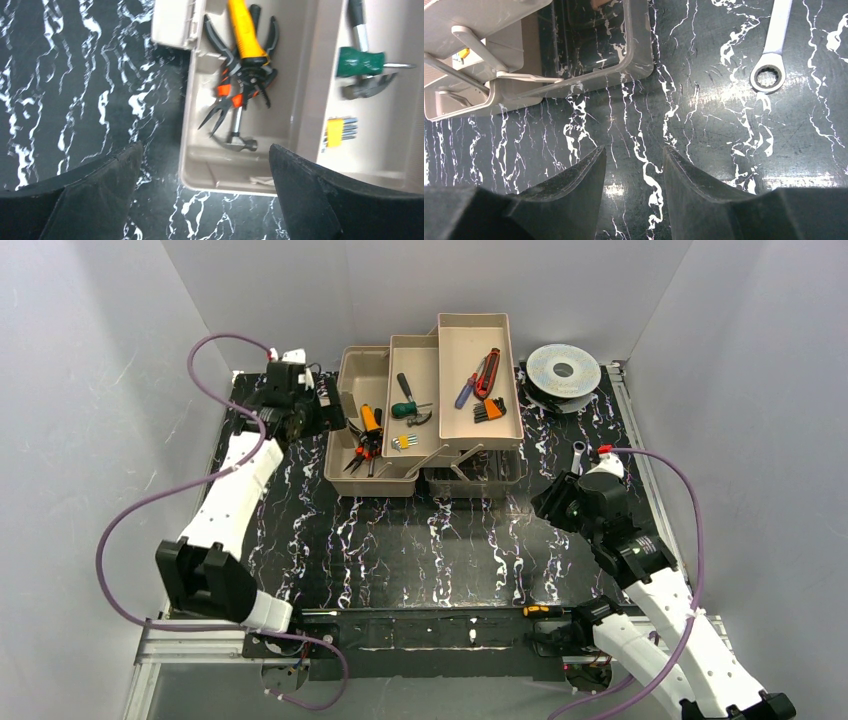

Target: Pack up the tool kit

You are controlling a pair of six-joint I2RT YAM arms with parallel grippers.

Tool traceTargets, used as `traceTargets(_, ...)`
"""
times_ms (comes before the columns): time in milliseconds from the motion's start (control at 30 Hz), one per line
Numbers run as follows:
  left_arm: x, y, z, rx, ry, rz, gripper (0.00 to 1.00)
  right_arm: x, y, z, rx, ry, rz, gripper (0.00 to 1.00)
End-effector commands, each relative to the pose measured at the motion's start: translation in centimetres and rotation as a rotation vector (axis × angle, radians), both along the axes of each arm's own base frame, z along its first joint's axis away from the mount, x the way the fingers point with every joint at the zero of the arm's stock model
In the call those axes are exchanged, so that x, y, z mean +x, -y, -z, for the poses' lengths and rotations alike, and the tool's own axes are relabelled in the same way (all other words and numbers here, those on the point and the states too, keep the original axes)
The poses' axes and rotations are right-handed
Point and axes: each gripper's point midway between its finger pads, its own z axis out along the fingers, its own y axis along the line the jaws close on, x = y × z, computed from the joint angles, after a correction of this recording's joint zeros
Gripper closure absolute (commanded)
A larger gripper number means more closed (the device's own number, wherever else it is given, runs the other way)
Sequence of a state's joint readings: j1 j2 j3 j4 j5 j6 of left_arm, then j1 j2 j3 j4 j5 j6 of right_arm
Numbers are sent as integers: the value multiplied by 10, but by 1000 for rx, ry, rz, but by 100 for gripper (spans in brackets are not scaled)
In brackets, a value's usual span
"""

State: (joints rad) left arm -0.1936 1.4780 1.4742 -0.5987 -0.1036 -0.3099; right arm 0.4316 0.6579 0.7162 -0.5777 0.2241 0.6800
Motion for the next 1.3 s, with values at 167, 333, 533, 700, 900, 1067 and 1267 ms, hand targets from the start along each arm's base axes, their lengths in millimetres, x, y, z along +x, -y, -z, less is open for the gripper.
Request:
traceTargets(167,-25,-7,73,-3,-63,-59,2,0,-14,-9,50,23,-68,48)
traceTargets(333,-16,-2,108,-1,-142,-52,7,-5,-12,-12,52,37,-69,48)
traceTargets(533,-8,2,126,-9,-149,-39,38,-9,-7,-11,46,36,-58,48)
traceTargets(700,-7,13,132,-47,-124,20,98,-7,-3,-6,24,21,-39,48)
traceTargets(900,-23,2,143,-28,-133,-38,100,4,-10,2,76,-79,-38,47)
traceTargets(1067,-41,-5,145,-31,-103,-68,100,32,2,0,203,-91,1,47)
traceTargets(1267,-61,-3,155,-56,-94,-52,100,75,7,-13,292,-66,-9,46)
